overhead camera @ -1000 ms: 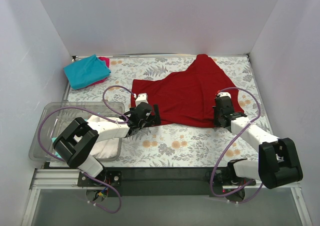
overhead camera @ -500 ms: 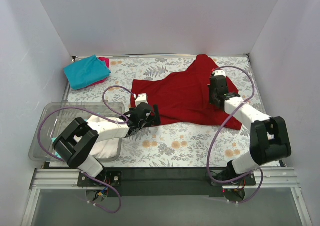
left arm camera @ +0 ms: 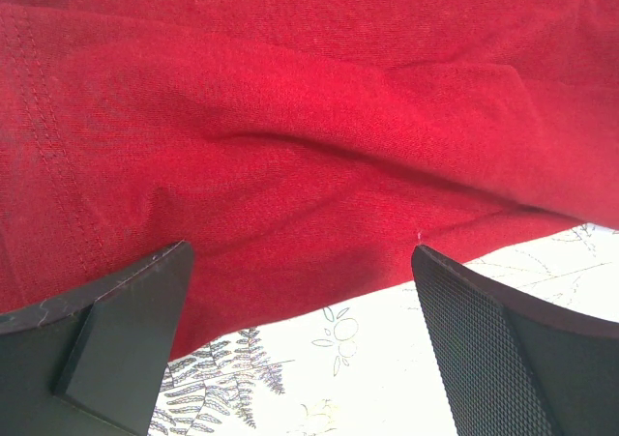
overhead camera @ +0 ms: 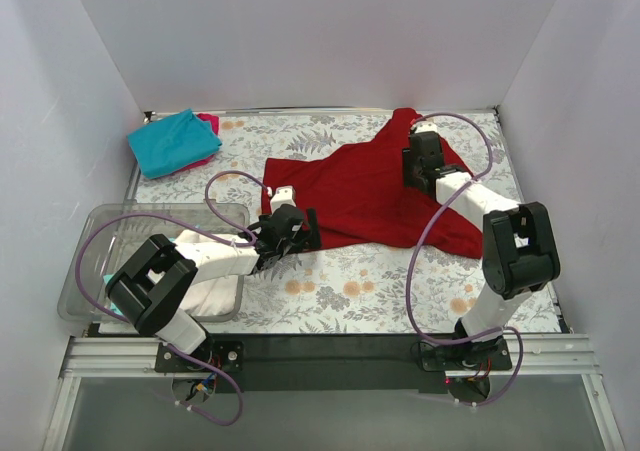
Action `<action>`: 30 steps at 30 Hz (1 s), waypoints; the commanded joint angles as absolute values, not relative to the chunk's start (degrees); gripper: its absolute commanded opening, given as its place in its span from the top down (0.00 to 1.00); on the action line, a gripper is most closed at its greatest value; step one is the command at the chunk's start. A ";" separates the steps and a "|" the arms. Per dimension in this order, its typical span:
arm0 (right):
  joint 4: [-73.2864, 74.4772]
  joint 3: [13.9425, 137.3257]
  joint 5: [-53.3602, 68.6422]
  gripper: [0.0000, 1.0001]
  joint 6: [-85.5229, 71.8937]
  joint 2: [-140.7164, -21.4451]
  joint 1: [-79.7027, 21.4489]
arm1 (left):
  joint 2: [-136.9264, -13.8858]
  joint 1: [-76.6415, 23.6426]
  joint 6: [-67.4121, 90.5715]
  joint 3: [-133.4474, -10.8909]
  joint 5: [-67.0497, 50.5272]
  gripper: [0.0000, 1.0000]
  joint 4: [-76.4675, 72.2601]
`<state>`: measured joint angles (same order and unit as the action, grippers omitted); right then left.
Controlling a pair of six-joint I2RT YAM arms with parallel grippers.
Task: Fold and stack the t-shirts
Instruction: Fold the tshirt
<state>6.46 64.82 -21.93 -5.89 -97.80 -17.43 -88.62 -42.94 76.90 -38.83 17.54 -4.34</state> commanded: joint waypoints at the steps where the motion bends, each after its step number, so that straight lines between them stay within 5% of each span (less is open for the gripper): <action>1: 3.69 66.27 -21.18 0.54 -5.89 -94.49 -17.84 | -89.21 -42.98 76.90 -37.71 18.90 0.10 -0.88; 7: 4.21 59.42 -26.37 0.36 -7.29 -84.47 -16.88 | -89.30 -42.98 76.90 -37.35 19.16 0.10 -0.97; 13: 6.59 52.57 -26.11 0.35 -11.07 -79.63 -12.67 | -89.56 -42.98 76.99 -37.27 18.90 0.10 -0.97; 30: 6.59 44.12 -15.92 0.55 -8.53 -80.42 -0.62 | -86.93 -42.89 78.31 -34.98 18.90 0.09 -1.41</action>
